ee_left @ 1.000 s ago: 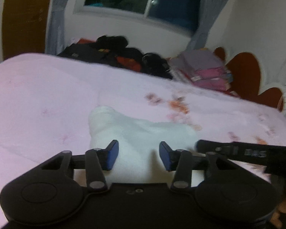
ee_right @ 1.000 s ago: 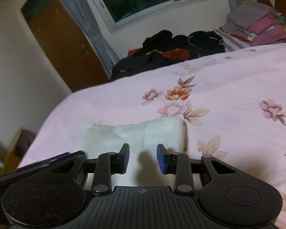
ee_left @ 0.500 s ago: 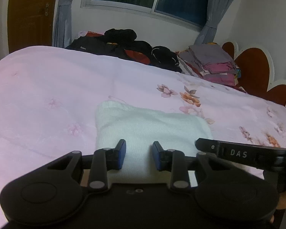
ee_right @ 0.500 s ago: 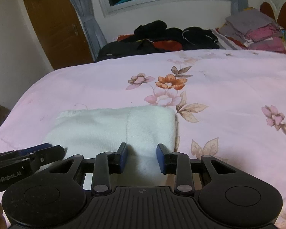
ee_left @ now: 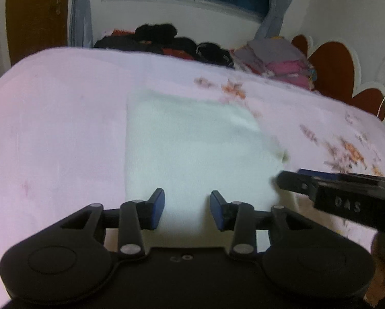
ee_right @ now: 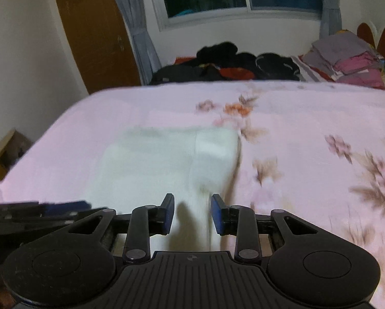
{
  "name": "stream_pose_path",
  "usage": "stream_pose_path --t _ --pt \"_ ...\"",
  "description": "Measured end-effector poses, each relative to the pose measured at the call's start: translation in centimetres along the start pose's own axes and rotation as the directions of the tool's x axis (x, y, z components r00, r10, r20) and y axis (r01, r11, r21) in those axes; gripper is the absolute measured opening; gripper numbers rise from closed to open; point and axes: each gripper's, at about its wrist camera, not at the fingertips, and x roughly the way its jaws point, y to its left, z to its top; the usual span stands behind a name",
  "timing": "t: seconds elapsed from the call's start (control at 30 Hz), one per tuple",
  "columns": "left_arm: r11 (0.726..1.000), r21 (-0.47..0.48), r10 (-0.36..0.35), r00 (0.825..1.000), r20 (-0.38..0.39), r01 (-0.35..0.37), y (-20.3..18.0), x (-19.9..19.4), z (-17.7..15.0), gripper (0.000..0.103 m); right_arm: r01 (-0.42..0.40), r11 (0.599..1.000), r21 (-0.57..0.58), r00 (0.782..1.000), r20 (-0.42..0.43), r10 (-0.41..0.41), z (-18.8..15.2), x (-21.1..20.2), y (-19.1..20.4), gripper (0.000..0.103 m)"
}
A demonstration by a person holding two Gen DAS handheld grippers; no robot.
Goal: Fold small clothes
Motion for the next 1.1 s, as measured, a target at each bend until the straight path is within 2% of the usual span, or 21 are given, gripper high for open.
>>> stream_pose_path --t 0.17,0.33,0.43,0.57,0.63,0.67,0.7,0.77,0.83,0.97,1.1 --pt "0.999 0.030 0.032 0.999 -0.021 -0.032 -0.4 0.4 -0.8 0.038 0.075 0.997 0.025 0.993 -0.097 -0.073 -2.1 1.4 -1.1 0.032" --pt "1.000 0.017 0.016 1.000 -0.019 -0.016 -0.3 -1.5 -2.4 0.038 0.038 0.999 0.024 0.996 -0.076 -0.036 -3.5 -1.3 -0.7 0.032" --pt "0.998 0.055 0.033 0.999 0.001 -0.033 -1.0 -1.7 -3.9 0.038 0.067 0.998 0.004 0.991 -0.116 -0.066 -5.6 -1.0 -0.7 0.032" --pt "0.998 0.037 0.041 0.999 0.006 -0.041 -1.2 -2.2 -3.9 0.038 0.096 0.995 -0.023 0.990 -0.099 -0.098 -5.8 -1.1 -0.3 0.032" --pt "0.999 0.033 0.042 0.999 0.014 -0.042 -1.2 -2.8 -4.1 0.038 0.108 0.992 -0.065 0.990 -0.087 -0.113 -6.2 -1.2 0.2 0.025" --pt "0.999 0.030 0.044 0.999 0.015 -0.045 -1.3 -3.1 -4.2 0.038 0.116 0.991 -0.071 0.989 -0.080 -0.122 -6.5 -0.9 0.0 0.025" --pt "0.999 0.023 0.045 0.999 0.017 -0.045 -1.3 -3.5 -4.3 0.040 0.115 0.992 -0.050 0.990 -0.078 -0.118 -6.5 -0.8 -0.2 0.026" --pt "0.998 0.009 0.054 0.998 0.028 -0.055 -1.5 -4.3 -4.4 0.051 0.111 0.993 -0.033 0.989 -0.096 -0.114 -6.1 -0.9 -0.1 0.026" --pt "0.998 -0.007 0.063 0.997 0.042 -0.063 -1.8 -5.5 -4.6 0.079 0.109 0.993 -0.053 0.988 -0.104 -0.114 -6.0 -1.2 -0.1 0.026" --pt "0.994 0.005 0.109 0.992 0.062 -0.109 -3.1 -8.0 -5.5 0.089 0.055 0.998 -0.008 0.995 -0.077 -0.056 -6.3 -3.4 -0.6 0.026" --pt "0.989 -0.029 0.144 0.988 0.057 -0.143 -4.3 -11.1 -7.0 0.100 0.002 1.000 0.021 1.000 -0.031 -0.001 -7.5 -8.0 -0.6 0.027"
